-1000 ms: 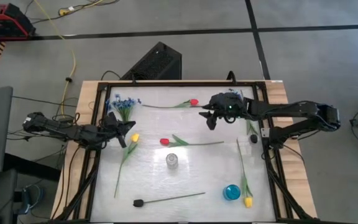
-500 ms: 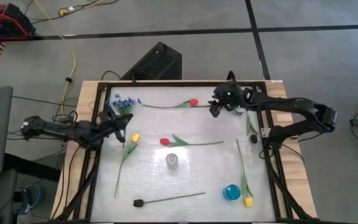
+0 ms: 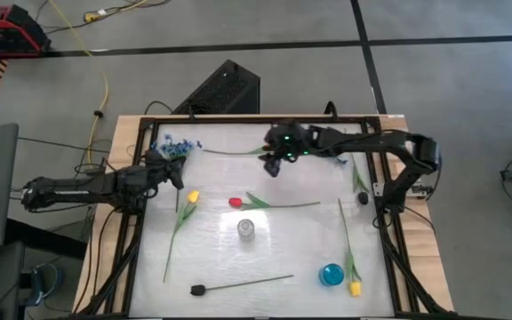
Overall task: Sort flowers into vase by color
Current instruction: Put the right blue flowers into the blue vase
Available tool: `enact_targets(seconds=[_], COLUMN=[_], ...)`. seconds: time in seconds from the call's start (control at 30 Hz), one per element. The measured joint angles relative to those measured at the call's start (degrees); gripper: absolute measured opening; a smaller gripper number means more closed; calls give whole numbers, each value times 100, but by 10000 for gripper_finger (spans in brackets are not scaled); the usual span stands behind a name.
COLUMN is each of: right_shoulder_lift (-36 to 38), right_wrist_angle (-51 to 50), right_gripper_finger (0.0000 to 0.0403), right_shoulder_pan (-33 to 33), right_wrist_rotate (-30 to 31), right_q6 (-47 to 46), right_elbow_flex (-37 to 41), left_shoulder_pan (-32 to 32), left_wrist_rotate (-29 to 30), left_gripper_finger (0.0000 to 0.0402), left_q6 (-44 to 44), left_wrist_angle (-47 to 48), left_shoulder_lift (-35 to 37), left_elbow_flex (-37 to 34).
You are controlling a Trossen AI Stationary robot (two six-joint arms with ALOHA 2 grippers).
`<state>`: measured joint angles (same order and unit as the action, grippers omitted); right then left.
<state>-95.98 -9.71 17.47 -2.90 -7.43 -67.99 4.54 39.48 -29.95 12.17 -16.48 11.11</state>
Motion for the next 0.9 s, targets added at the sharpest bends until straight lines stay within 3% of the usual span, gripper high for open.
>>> enact_targets(seconds=[0.13, 0.37, 0.57, 0.9], right_shoulder_lift=[-312, -333, -371, -1184], right_wrist_angle=[-315, -2409, -3585, -3658], right_gripper_finger=[203, 203, 203, 203], right_shoulder_pan=[-98, 298, 869, 1456], right_wrist_rotate=[20, 433, 498, 746], right_q6=[28, -639, 792, 1967], right_elbow_flex=[-559, -1029, -1029, -1007], left_shoulder_pan=[67, 65, 65, 65], left_wrist_rotate=[-40, -118, -22, -166], left_gripper_finger=[48, 99, 118, 119], left_q6=[-213, -104, -50, -27], left_wrist_angle=[571, 518, 297, 297], left_shoulder_lift=[-353, -893, -1255, -1394], left_elbow_flex=[417, 534, 534, 534])
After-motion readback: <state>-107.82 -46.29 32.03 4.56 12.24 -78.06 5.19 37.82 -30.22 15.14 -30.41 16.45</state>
